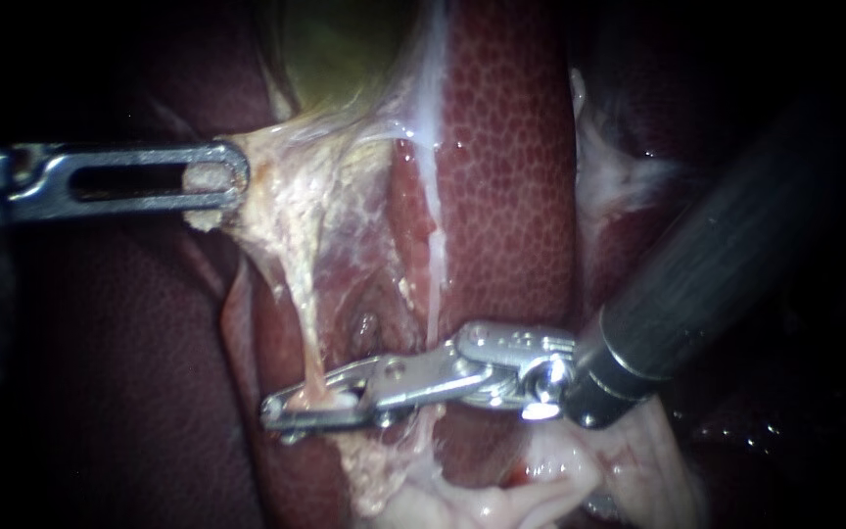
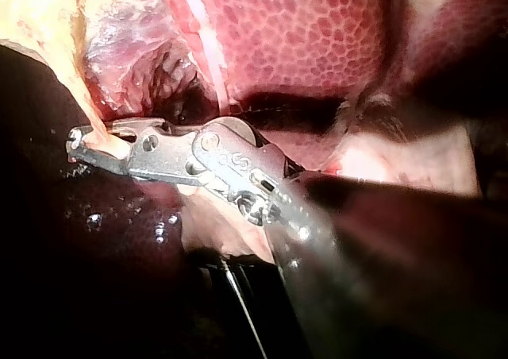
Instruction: Going back second clip left tube
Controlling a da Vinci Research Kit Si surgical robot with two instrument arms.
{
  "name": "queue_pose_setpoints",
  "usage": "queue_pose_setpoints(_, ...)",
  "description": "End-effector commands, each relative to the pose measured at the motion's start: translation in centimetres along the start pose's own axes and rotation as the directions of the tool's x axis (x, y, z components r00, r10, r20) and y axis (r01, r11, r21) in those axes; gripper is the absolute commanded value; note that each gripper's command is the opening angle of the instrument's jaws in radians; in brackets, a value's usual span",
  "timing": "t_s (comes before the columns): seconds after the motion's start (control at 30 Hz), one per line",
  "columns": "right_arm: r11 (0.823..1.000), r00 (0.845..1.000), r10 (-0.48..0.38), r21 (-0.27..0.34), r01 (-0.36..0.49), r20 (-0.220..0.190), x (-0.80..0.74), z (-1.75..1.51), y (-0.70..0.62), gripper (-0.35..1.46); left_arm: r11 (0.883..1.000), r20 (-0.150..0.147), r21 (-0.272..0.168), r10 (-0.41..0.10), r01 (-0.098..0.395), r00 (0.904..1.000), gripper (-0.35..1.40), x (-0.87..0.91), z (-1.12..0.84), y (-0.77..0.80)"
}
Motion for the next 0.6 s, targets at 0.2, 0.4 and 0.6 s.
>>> queue_pose_setpoints(0.2, 1.000, 1.000, 0.005, 0.000, -0.005, 0.000, 0.00, 0.00, 0.00, -0.35, 1.000, 0.000, 0.000, 0.000, 0.000, 1.0000, -0.35, 0.01, 0.01, 0.00)
queue_pose_setpoints(0.4, 1.000, 1.000, 0.005, 0.006, -0.005, 0.001, 0.01, 0.00, 0.00, -0.28, 1.000, 0.001, 0.000, 0.001, -0.001, 1.0000, -0.35, 0.01, 0.01, 0.00)
queue_pose_setpoints(0.6, 0.999, 0.999, -0.037, 0.002, 0.037, -0.027, 0.03, -0.02, 0.02, 0.49, 1.000, 0.001, 0.000, 0.001, -0.001, 1.0000, -0.35, 0.01, 0.01, 0.00)
